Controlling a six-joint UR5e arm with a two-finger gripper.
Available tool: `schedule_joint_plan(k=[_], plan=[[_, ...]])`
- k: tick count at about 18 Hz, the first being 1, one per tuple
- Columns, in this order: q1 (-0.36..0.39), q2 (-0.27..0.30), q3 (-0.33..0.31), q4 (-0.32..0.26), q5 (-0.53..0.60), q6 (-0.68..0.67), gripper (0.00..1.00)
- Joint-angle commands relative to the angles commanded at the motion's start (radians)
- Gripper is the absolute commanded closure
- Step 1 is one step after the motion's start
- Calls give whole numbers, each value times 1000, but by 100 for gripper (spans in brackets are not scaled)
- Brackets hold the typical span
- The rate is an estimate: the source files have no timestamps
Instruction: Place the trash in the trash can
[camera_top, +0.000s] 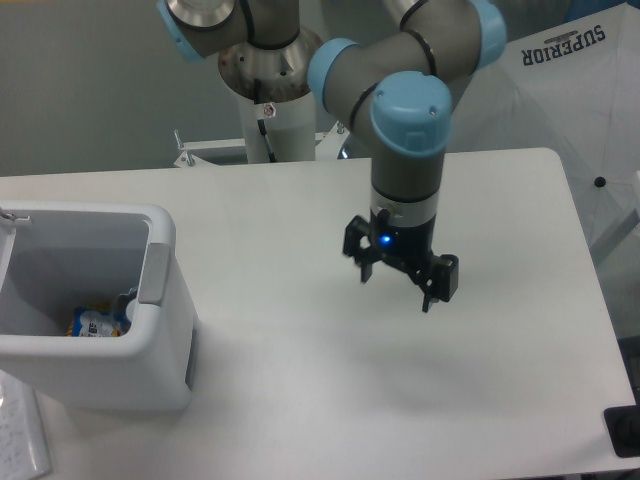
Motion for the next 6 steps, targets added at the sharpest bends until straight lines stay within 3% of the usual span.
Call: schedule_joint_plan(k=[6], plan=[[12,-15,5,3,-6,8,0]])
